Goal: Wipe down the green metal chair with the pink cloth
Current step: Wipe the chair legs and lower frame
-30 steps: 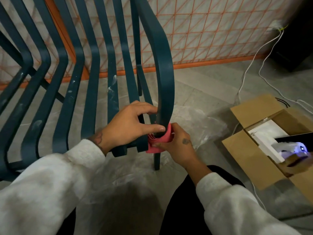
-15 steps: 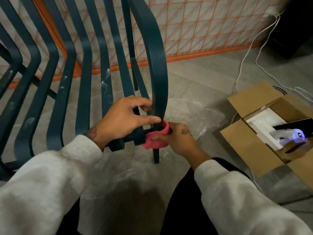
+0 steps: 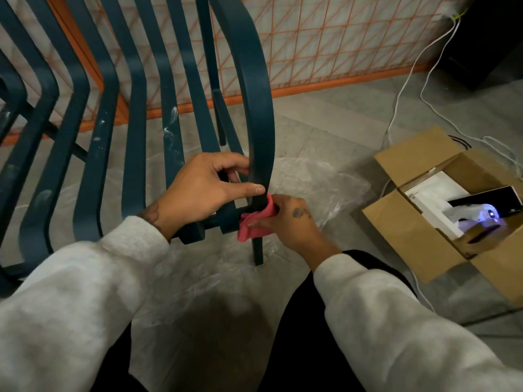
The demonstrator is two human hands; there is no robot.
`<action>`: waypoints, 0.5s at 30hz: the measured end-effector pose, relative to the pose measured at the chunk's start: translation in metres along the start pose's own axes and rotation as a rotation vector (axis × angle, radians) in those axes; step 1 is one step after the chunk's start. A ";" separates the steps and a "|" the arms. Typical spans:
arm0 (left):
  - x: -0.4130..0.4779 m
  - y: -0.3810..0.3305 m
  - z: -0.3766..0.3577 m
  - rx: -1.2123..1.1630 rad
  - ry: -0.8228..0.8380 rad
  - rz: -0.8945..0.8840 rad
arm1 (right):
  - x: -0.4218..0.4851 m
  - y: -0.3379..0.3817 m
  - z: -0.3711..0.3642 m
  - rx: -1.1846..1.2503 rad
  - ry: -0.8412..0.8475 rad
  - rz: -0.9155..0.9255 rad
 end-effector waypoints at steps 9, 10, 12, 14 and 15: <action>-0.002 -0.004 -0.001 0.030 -0.029 -0.015 | 0.004 0.002 -0.006 -0.182 0.129 -0.128; -0.002 -0.004 0.000 0.035 -0.029 -0.023 | 0.007 0.004 -0.010 -0.219 0.156 -0.156; -0.001 -0.004 0.000 0.043 -0.020 -0.037 | 0.012 0.002 -0.019 -0.270 0.207 -0.200; -0.001 -0.004 0.002 0.062 -0.014 -0.047 | 0.020 -0.006 -0.031 -0.299 0.213 -0.247; -0.001 -0.004 0.002 0.074 -0.011 -0.051 | 0.023 -0.011 -0.035 -0.286 0.216 -0.265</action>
Point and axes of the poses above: each hand's wrist, its own x-axis towards the middle knuckle, its own z-axis out of the back of the hand, y = z × x, the point moved 2 cm from there along x, towards the middle knuckle, and after that the axes turned 5 degrees about -z, right-handed, at the moved point
